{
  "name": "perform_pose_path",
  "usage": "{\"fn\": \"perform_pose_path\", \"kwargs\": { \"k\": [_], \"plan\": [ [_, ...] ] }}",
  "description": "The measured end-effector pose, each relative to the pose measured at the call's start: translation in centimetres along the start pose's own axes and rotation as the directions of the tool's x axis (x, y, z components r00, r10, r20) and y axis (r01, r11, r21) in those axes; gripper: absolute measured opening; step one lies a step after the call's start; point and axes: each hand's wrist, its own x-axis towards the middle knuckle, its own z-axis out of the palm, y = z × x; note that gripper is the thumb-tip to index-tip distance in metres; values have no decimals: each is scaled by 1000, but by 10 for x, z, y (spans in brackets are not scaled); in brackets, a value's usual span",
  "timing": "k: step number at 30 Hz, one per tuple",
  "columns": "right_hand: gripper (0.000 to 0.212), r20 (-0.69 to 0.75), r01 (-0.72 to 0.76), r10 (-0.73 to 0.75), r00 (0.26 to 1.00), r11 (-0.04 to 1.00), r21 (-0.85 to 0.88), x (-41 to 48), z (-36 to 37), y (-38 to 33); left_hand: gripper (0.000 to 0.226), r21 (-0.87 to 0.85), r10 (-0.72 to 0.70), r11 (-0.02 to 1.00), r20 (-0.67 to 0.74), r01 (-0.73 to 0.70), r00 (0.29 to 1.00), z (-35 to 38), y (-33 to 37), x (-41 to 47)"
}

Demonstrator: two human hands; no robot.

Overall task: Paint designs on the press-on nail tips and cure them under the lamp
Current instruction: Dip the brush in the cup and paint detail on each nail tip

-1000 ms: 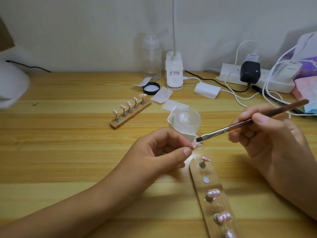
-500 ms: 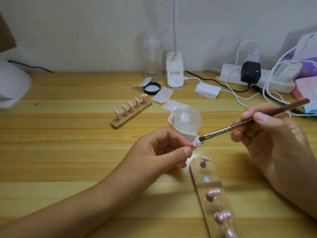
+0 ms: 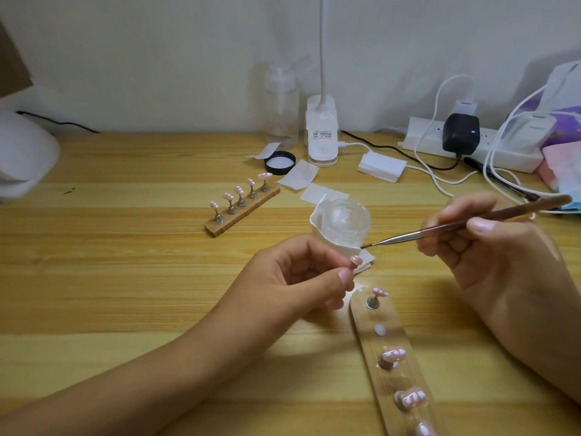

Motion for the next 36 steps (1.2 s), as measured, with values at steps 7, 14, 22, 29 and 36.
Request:
{"fn": "perform_pose_path", "kwargs": {
  "k": [7,14,22,29,36],
  "plan": [
    [43,75,16,-15,997,1000,-5,-2,2,0,9,5,4,1000,-6,-4,1000,1,0,1],
    [22,93,34,-29,995,998,-51,-3,2,0,13,4,22,1000,7,-22,1000,1,0,0],
    [20,61,113,-103,993,975,-193,-6,-1,-2,11,-27,14,1000,-20,-14,1000,1,-2,1],
    [38,-64,43,-48,997,995,-84,1,-2,-2,16,-28,67,997,-28,-67,997,1,0,-2],
    [39,-98,-14,12,995,1000,-17,4,-3,-1,6,421,330,851,39,-315,943,8,-1,-13]
  ]
}}
